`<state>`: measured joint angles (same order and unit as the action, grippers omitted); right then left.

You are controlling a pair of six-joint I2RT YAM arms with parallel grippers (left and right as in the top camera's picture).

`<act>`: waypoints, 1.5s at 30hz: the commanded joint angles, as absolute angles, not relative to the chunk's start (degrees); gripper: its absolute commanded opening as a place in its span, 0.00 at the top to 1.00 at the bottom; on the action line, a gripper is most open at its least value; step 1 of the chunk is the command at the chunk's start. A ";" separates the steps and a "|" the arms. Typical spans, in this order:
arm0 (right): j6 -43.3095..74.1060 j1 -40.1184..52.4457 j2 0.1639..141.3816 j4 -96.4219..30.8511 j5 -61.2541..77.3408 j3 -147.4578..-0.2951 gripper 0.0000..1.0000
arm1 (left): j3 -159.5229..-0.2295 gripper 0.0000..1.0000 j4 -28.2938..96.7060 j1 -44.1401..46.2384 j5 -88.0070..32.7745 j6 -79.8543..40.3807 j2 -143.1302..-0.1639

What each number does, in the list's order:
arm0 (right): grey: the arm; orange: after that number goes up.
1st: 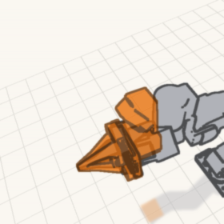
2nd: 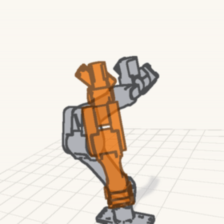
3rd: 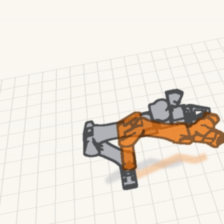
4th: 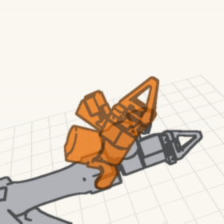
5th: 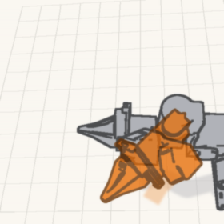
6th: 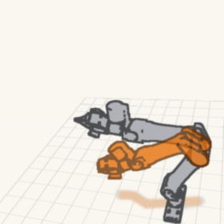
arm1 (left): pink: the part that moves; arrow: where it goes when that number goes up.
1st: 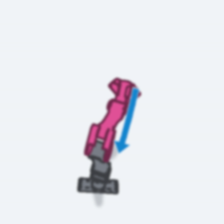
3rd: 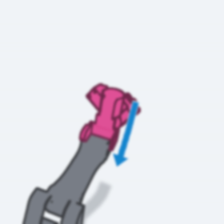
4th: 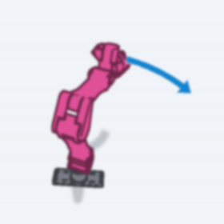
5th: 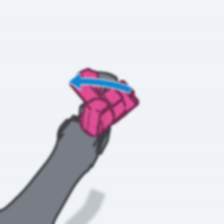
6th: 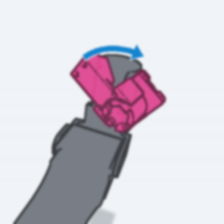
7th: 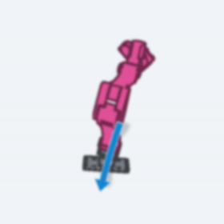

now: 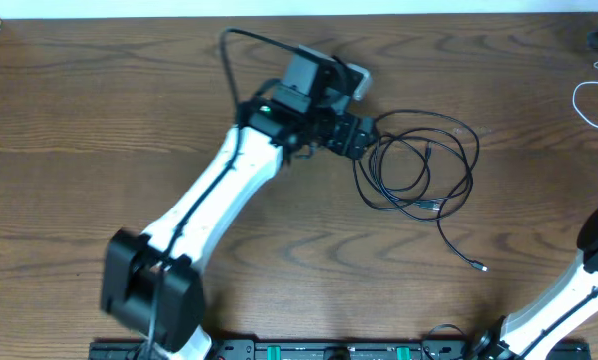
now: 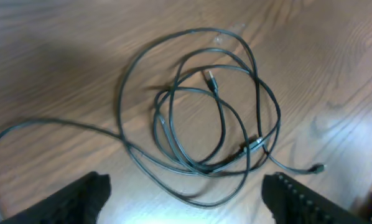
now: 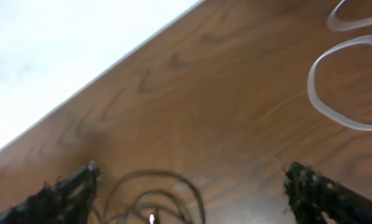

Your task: Untangle cables

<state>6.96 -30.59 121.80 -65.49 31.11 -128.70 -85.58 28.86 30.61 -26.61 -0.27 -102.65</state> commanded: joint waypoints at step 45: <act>2.02 -17.91 122.19 -73.06 24.10 -127.70 0.11 | -85.56 0.73 14.63 35.35 -23.22 -5.23 -125.38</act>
<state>2.94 -18.33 121.86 -73.08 24.36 -128.11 -85.58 14.74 34.81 -24.58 -5.45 -123.68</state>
